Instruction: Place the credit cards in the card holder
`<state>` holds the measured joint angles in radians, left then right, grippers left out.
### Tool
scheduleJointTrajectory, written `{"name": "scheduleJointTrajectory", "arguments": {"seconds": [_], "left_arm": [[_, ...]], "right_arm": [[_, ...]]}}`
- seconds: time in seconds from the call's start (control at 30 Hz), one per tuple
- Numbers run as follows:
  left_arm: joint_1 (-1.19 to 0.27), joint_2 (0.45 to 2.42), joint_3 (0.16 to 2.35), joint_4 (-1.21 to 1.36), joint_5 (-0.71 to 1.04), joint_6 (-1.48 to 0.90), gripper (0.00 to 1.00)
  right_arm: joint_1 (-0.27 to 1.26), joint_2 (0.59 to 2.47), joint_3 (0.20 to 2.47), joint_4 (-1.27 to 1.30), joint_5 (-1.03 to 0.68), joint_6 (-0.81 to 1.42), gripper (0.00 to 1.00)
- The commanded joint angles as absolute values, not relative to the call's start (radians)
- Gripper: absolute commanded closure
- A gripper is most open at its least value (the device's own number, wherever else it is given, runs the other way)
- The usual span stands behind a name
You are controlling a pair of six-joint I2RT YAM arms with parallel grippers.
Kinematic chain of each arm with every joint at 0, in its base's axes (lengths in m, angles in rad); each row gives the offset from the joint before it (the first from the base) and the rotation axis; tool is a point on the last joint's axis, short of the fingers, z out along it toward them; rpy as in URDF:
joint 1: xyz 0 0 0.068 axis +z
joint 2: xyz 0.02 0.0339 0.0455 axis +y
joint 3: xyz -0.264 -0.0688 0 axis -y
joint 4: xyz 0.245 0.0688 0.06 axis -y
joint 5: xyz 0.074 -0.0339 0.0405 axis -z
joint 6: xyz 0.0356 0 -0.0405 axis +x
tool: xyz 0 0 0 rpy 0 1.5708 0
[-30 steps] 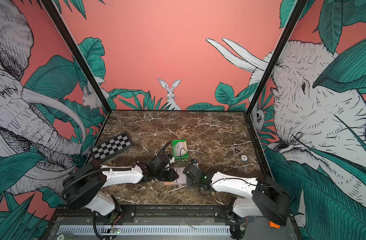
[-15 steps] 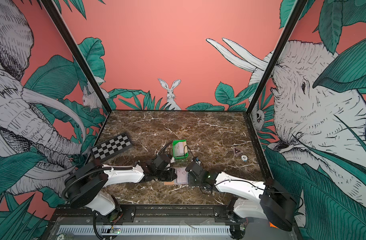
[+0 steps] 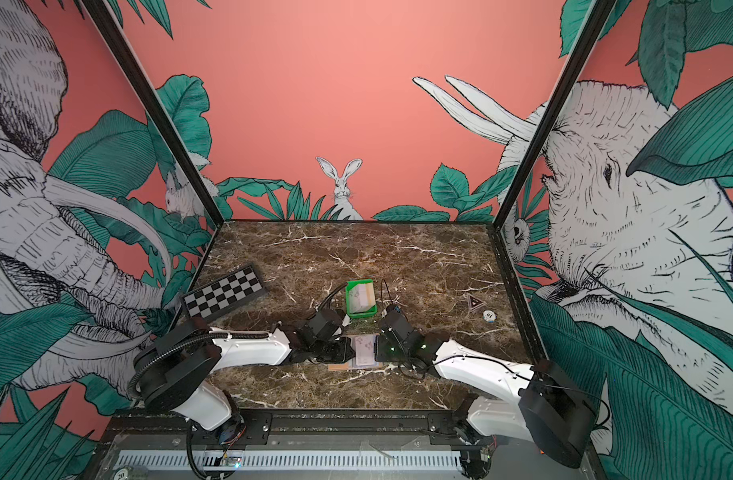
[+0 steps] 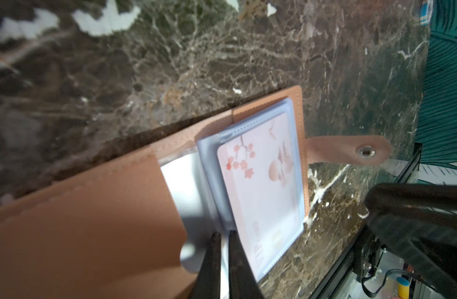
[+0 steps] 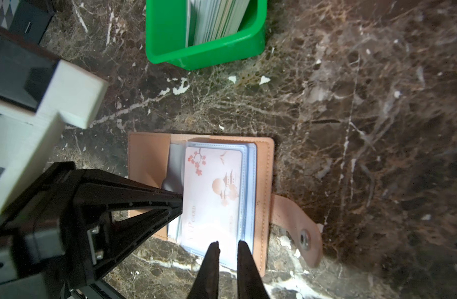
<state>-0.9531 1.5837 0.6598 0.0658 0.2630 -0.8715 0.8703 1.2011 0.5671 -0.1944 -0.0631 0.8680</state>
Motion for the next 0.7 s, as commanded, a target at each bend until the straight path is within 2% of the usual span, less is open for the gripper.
{"name": "scheduleJointTrajectory", "arguments": {"seconds": [0.0, 0.2, 0.43, 0.67], "left_arm": [[-0.956, 1.575, 0.666, 0.05, 0.243, -0.876, 0.9], [-0.957, 1.516, 0.664, 0.016, 0.223, -0.872, 0.9], [-0.956, 1.518, 0.658, 0.079, 0.259, -0.872, 0.82], [-0.956, 1.564, 0.669, 0.099, 0.27, -0.878, 0.82]], "right_arm": [[0.864, 1.187, 0.551, -0.179, -0.069, 0.873, 0.85], [0.864, 1.196, 0.549, -0.17, -0.075, 0.872, 0.85], [0.864, 1.203, 0.545, -0.153, -0.084, 0.876, 0.85], [0.864, 1.189, 0.538, -0.163, -0.077, 0.876, 0.85]]}}
